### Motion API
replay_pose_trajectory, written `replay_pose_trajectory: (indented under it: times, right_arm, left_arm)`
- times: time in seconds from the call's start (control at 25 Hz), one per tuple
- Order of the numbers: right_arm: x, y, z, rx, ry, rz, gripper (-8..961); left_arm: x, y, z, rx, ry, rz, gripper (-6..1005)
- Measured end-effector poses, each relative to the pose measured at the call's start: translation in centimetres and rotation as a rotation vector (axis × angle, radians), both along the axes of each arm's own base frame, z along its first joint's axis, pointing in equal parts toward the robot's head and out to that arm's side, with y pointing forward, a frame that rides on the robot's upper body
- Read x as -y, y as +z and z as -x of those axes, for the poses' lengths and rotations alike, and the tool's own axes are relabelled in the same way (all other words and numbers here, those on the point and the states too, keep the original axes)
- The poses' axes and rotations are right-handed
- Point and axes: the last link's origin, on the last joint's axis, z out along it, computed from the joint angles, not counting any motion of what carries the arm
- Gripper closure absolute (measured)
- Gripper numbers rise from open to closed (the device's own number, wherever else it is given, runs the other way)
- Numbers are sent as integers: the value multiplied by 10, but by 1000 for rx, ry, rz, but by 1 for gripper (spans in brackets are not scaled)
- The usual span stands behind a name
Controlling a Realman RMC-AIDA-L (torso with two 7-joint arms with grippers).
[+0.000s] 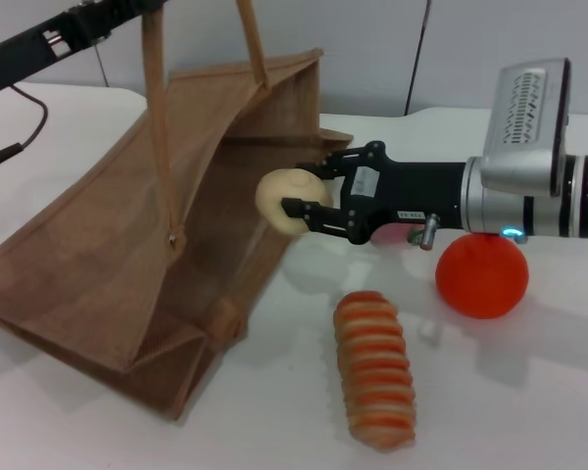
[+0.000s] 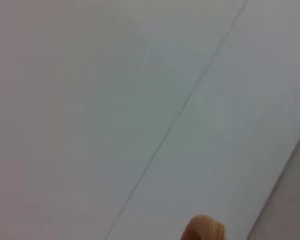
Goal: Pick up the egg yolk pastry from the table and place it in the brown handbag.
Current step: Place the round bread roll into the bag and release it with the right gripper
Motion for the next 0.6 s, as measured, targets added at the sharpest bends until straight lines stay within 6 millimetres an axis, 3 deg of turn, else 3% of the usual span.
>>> replay_pose_trajectory:
  times: [0.4, 0.6]
  right_arm:
    - [-1, -7, 19, -13, 57, 6, 510]
    - [-5, -22, 27, 42, 50, -18, 517]
  left_arm:
    - [8, -3, -24, 60, -133, 69, 879]
    - [13, -2, -32, 87, -183, 94, 879]
